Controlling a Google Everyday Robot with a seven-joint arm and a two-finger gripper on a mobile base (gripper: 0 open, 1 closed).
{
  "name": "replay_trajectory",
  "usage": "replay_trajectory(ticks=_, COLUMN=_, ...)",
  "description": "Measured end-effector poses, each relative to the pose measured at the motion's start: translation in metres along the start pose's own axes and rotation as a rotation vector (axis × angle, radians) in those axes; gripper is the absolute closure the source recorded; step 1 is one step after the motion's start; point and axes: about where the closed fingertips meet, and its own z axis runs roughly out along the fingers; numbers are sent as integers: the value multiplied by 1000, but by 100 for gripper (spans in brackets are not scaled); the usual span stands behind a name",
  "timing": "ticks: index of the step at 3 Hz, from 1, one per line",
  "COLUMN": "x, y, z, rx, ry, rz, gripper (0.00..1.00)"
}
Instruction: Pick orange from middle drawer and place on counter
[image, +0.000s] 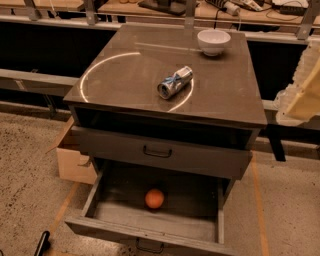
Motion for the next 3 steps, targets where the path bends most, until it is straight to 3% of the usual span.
replay_trajectory(ticks=3, x=0, y=0, z=0, rx=0, ry=0, rz=0, gripper=0)
